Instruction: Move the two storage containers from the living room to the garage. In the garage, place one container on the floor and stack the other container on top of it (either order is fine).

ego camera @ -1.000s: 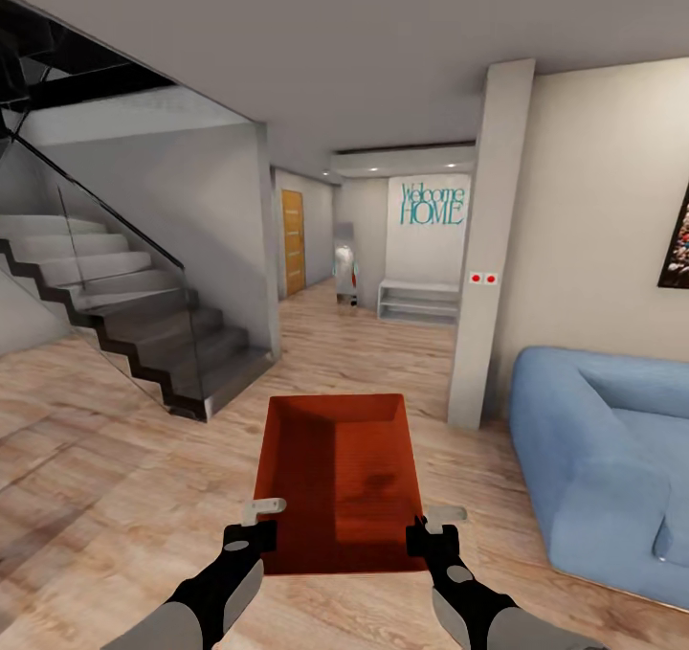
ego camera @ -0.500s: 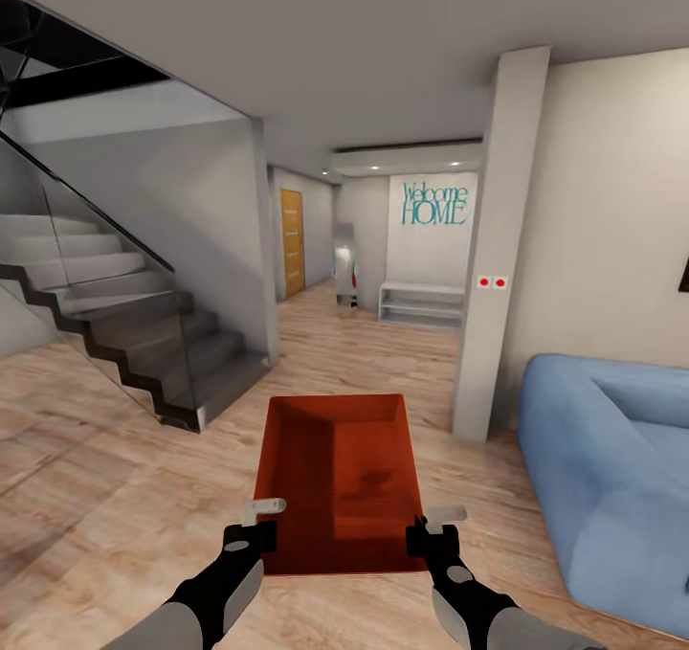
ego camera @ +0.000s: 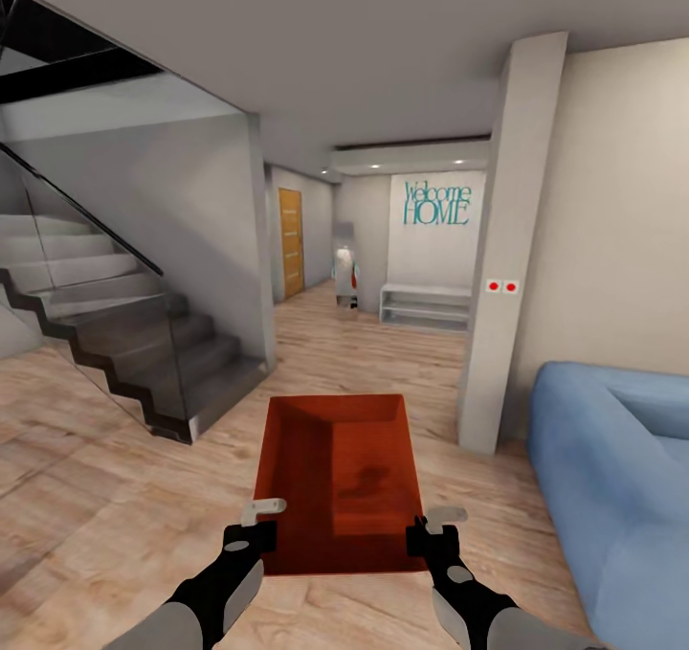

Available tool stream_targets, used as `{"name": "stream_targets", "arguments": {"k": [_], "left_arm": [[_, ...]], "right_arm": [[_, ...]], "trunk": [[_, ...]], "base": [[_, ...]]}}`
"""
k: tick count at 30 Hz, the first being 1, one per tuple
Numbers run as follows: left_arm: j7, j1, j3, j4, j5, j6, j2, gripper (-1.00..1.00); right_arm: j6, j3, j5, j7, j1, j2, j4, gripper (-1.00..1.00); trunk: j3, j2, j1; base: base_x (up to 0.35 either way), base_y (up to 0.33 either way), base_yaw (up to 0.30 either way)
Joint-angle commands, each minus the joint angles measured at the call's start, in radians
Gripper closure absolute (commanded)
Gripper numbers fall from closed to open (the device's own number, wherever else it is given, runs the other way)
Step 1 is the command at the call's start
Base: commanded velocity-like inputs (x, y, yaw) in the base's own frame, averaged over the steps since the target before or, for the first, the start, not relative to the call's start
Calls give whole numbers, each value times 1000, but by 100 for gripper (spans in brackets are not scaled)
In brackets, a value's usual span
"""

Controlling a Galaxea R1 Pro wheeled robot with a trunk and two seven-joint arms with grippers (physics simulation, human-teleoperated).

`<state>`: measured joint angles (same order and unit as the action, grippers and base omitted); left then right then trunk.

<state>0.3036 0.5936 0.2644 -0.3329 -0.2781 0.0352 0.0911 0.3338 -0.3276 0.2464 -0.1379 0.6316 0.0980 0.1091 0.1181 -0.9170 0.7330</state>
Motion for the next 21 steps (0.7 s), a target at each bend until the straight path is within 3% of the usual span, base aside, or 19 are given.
{"name": "stream_targets", "arguments": {"k": [1, 21], "left_arm": [[12, 2, -34, -4, 2, 5, -11, 100], [12, 2, -34, -4, 2, 5, -11, 100]], "right_arm": [[5, -7, 11, 0, 0, -7, 0, 100], [5, -7, 11, 0, 0, -7, 0, 100]], "trunk": [[2, -1, 1], [2, -1, 1]], "base": [[322, 0, 0], [322, 0, 0]]}}
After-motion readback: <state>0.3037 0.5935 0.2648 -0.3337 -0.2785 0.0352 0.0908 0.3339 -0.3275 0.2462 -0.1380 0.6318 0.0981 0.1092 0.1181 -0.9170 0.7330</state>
